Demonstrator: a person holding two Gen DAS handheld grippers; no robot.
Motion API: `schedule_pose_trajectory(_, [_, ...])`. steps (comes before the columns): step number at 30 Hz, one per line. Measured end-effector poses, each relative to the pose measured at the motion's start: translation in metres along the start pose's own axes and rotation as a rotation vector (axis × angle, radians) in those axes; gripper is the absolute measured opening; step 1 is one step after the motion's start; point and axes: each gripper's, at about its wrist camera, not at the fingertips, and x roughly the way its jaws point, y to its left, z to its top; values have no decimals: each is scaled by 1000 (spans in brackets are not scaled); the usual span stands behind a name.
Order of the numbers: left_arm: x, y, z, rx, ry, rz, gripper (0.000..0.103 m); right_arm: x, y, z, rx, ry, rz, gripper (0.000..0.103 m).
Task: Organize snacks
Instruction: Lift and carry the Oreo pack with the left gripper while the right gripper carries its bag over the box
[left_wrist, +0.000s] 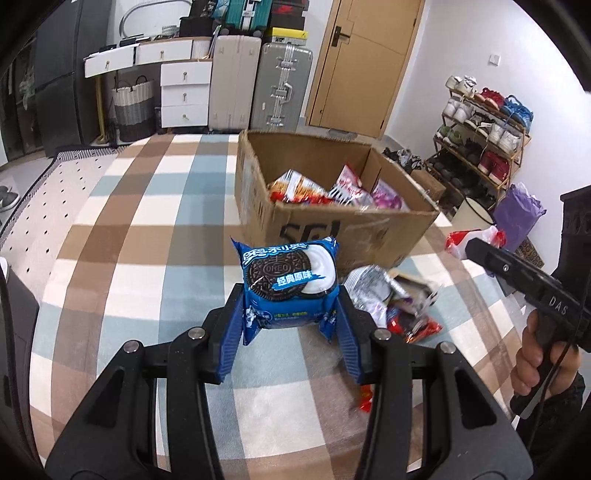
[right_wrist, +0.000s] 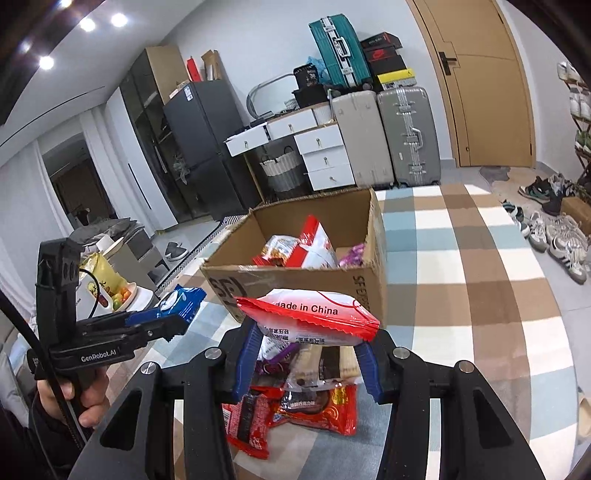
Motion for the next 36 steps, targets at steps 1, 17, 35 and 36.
schedule_pose_trajectory(1, [-1, -1, 3, 2, -7, 1, 43, -1, 1, 2, -7, -4, 0, 48])
schedule_pose_trajectory(17, [-1, -15, 45, 24, -60, -13, 43, -8, 16, 32, -58, -61, 13, 48])
schedule_pose_trajectory(35, [26, -11, 75, 27, -72, -8, 43, 23, 13, 64, -61, -69, 5, 48])
schedule_pose_trajectory(36, [28, -12, 76, 28, -72, -11, 43, 26, 13, 65, -57, -68, 5, 48])
